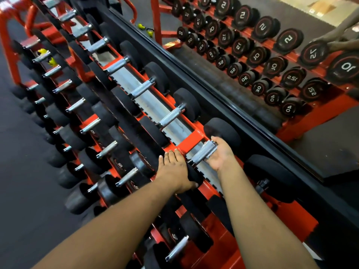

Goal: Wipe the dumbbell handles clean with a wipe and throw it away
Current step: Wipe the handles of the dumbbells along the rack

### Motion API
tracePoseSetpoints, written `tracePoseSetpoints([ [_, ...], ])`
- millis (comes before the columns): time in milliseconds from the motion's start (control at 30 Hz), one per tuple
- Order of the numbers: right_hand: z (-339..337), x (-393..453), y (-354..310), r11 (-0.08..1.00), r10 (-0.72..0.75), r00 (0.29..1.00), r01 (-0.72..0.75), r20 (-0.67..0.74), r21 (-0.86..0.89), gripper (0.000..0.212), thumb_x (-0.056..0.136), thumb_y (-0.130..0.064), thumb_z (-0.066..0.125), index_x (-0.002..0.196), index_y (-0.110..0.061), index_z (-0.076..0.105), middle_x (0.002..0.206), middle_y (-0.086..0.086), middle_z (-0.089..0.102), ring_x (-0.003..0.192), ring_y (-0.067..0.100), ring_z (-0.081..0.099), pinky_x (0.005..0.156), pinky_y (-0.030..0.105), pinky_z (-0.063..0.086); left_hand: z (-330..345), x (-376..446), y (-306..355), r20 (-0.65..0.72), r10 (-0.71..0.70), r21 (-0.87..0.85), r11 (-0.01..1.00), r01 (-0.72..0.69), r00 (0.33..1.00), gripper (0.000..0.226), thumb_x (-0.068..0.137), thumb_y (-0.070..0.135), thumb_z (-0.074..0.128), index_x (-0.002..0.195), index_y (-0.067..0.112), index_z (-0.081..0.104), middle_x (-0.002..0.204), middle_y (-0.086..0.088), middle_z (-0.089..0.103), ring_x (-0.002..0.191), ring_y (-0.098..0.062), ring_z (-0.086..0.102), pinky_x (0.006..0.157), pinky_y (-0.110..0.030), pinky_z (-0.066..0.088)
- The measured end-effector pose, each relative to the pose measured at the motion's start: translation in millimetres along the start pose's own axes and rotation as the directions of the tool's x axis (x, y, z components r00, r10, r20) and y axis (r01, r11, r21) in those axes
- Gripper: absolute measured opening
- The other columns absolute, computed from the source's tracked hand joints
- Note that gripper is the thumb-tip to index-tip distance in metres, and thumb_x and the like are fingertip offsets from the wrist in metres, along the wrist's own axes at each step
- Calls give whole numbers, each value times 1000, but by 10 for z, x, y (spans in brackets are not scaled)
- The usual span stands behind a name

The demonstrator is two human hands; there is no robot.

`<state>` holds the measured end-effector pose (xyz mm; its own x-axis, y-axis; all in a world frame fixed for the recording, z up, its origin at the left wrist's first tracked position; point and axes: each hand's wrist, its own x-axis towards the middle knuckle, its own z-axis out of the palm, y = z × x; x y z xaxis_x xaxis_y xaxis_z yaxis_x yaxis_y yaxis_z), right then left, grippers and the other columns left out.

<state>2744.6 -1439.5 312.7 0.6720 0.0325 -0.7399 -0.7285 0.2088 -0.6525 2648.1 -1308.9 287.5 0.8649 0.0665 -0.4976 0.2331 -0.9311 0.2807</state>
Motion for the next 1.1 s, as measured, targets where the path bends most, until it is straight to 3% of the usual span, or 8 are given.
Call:
tracePoseSetpoints([
  [133, -174, 36, 45, 999, -42, 999, 42, 8, 24, 29, 96, -31, 54, 108, -7, 62, 115, 20, 64, 102, 27, 62, 106, 45, 44, 33, 21, -12, -7, -2, 8, 1000, 2, 1000, 141, 73, 74, 72, 157, -4, -10, 167, -25, 0, 156, -38, 0, 126, -54, 2],
  [167, -152, 13, 44, 998, -48, 999, 47, 12, 31, 25, 95, -31, 55, 105, -10, 61, 112, 15, 63, 99, 25, 62, 107, 42, 43, 31, 33, -11, -12, -1, 18, 1000, 2, 1000, 141, 73, 74, 72, 157, -5, -10, 167, -25, 0, 156, -39, 1, 126, -54, 2],
  [300, 47, -30, 130, 999, -4, 1000, 3, 15, 33, 33, 101, -35, 47, 80, -11, 57, 81, 12, 64, 74, 27, 61, 68, 37, 48, 18, 9, 4, -9, -2, 10, 1000, 2, 1000, 141, 72, 73, 72, 157, -5, -10, 167, -25, 0, 156, -38, 0, 126, -54, 1],
  [467, -59, -94, 143, 999, 8, 1000, -8, -1, 40, 26, 100, -34, 49, 105, -11, 60, 101, 13, 64, 86, 26, 62, 65, 40, 44, 24, 19, 5, -15, -7, 8, 1000, 7, 1000, 142, 72, 74, 72, 157, -5, -9, 167, -25, 1, 156, -38, 1, 126, -55, 1],
  [633, 88, -113, 310, 997, 77, 997, -77, -13, 15, 24, 103, -31, 50, 96, -10, 59, 100, 16, 64, 80, 27, 62, 64, 36, 47, 18, -2, 24, -17, -15, 2, 1000, 15, 1000, 143, 71, 74, 72, 157, -5, -9, 167, -25, 1, 156, -37, 0, 126, -53, -1],
  [800, -34, -155, 430, 979, 130, 991, -121, 43, -164, 22, 100, -30, 53, 95, -11, 64, 72, 8, 71, 60, 19, 69, 55, 30, 54, 49, 26, 20, -23, -10, 4, 1000, 10, 1000, 143, 70, 76, 71, 157, -6, -7, 166, -26, 3, 156, -38, 2, 126, -54, 0],
  [933, 37, -157, 468, 957, 189, 982, -177, 31, -230, 22, 99, -30, 57, 93, -10, 66, 68, 9, 72, 54, 20, 69, 51, 28, 53, 50, 24, 27, -17, -10, 10, 1000, 10, 1000, 144, 69, 76, 71, 157, -5, -9, 167, -25, 2, 156, -38, 1, 126, -54, 0],
  [1100, -188, -165, 610, 981, 42, 998, -49, -44, -186, 18, 100, 2, 50, 90, -8, 61, 56, 3, 67, 42, 10, 62, 41, 22, 49, 63, 40, -4, -28, -2, 17, 1000, 2, 1000, 144, 70, 76, 72, 157, -5, -9, 167, -25, 2, 156, -39, 2, 126, -55, 1],
])
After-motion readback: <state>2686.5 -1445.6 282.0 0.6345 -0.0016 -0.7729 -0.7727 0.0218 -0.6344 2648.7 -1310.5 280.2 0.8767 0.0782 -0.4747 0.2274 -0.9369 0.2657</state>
